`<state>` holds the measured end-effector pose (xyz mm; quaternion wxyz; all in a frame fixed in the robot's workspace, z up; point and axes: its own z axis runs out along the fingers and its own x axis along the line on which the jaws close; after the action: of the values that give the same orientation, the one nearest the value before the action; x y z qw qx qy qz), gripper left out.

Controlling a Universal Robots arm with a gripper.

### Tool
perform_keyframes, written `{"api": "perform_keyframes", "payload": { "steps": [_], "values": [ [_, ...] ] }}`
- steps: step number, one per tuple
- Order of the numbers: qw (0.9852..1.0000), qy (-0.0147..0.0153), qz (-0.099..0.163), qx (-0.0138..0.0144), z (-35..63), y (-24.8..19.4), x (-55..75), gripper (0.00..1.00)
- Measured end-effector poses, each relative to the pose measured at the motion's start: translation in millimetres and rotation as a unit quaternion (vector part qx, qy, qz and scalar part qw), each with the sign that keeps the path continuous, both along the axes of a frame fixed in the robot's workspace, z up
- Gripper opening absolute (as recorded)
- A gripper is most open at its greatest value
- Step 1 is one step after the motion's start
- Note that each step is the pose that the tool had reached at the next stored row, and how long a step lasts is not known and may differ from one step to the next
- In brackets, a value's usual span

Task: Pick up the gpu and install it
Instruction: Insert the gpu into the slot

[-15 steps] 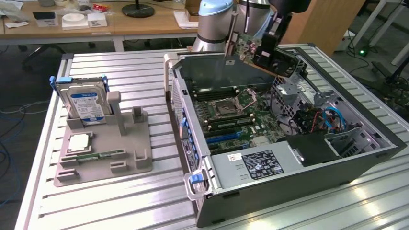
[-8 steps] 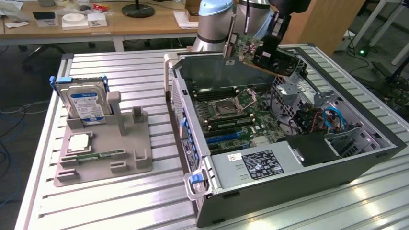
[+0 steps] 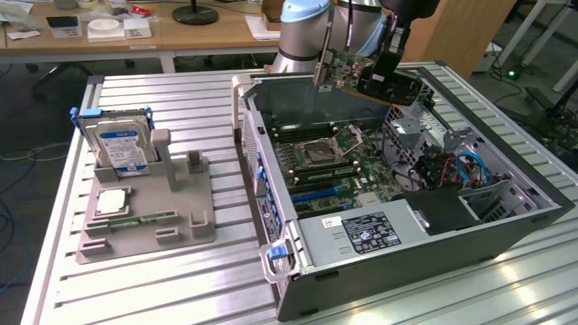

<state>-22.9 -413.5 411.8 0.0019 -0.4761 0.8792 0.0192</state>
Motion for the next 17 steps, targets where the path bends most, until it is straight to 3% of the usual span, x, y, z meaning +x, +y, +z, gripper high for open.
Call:
{"api": "perform_keyframes", "payload": {
  "steps": [4,9,13,17],
  "values": [
    [0.9995,0.0,0.033,0.0,-0.1,0.0,0.0,0.28],
    [0.9974,0.0,0.072,-0.0002,-0.3,0.0,0.0,0.28],
    [0.9943,0.0,0.106,-0.0002,-0.7,0.0,0.0,0.28],
    [0.9898,-0.0001,0.143,-0.0002,-1.4,0.0,0.0,0.28]
  ]
}}
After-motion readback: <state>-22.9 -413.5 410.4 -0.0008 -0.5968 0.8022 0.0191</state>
